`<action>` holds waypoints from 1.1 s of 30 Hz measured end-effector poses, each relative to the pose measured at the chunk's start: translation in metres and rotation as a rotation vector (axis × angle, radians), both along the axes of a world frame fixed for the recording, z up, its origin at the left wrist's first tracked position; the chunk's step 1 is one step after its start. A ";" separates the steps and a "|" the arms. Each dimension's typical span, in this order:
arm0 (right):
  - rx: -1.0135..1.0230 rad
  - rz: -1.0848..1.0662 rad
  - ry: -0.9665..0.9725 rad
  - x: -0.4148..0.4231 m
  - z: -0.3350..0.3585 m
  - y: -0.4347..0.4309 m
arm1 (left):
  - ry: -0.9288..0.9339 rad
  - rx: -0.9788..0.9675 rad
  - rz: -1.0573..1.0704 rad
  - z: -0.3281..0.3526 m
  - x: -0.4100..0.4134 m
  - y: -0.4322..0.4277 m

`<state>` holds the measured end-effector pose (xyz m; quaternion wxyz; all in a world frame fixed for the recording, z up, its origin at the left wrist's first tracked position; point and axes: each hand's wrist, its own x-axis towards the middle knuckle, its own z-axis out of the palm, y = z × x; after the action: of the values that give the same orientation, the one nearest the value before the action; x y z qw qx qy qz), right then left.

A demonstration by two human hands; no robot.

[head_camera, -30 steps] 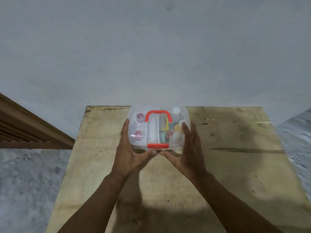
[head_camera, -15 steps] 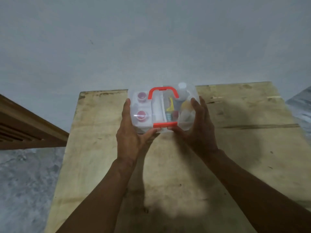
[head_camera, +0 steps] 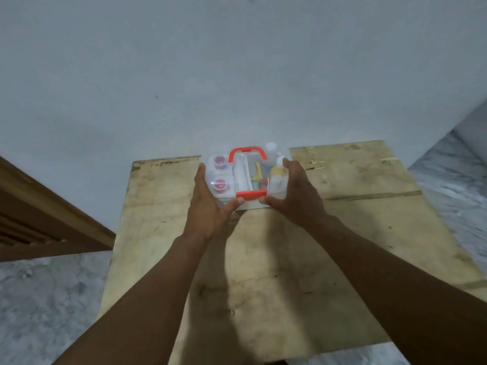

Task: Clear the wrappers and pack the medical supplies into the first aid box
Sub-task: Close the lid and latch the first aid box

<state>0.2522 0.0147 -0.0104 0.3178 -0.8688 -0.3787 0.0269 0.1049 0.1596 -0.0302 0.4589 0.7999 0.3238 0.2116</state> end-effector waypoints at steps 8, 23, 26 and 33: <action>0.078 0.029 0.177 0.006 0.009 -0.004 | -0.046 -0.056 -0.024 0.012 0.003 0.010; 0.259 0.115 0.353 0.022 0.018 0.020 | -0.135 -0.093 0.038 0.019 0.022 0.019; 0.241 0.126 0.355 0.037 0.012 0.032 | -0.113 -0.095 0.044 0.014 0.033 0.030; 0.201 0.122 0.392 0.055 0.007 0.048 | -0.057 -0.075 0.069 0.010 0.050 0.048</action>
<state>0.3071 0.0629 -0.0039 0.4680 -0.7864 -0.3625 0.1766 0.1550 0.2080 -0.0202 0.4901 0.7641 0.3457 0.2378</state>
